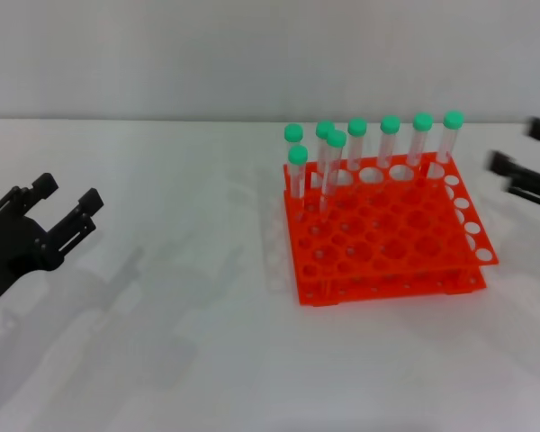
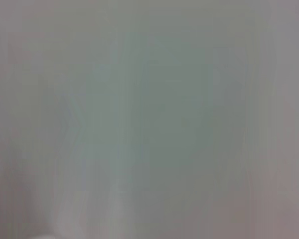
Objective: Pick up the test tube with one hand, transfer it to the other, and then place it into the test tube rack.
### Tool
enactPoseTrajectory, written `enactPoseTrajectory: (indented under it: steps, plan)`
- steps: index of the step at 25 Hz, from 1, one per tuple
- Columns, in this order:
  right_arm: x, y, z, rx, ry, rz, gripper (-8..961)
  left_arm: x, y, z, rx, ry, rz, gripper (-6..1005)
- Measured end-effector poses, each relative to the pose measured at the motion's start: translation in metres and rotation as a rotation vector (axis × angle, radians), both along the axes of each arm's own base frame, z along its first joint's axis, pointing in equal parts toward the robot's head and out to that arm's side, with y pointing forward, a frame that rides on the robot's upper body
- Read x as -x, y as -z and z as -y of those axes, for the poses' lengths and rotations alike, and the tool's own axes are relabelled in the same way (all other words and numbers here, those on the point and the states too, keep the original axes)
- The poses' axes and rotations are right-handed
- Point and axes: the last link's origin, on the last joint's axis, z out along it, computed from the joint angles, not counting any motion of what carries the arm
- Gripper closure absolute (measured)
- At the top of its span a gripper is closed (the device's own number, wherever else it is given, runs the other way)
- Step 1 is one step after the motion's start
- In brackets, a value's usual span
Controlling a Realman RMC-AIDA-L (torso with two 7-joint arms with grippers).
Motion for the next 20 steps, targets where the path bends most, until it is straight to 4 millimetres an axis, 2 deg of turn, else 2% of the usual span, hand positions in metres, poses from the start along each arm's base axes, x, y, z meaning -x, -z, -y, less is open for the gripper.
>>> enactPoseTrajectory:
  steps: [5, 13, 16, 20]
  plan:
    - [-0.030, -0.015, 0.040, -0.065, -0.004, -0.070, 112, 0.002, -0.008, -0.002, -0.047, 0.003, -0.015, 281]
    - [-0.076, -0.021, 0.092, -0.241, 0.091, -0.134, 112, 0.016, -0.020, -0.003, -0.165, -0.049, 0.001, 281]
    - [-0.093, -0.025, 0.111, -0.344, 0.156, -0.132, 112, 0.016, -0.025, -0.007, -0.197, -0.053, 0.018, 281]
    - [-0.106, -0.029, 0.125, -0.461, 0.212, -0.106, 112, 0.017, -0.027, -0.012, -0.222, -0.063, 0.036, 281]
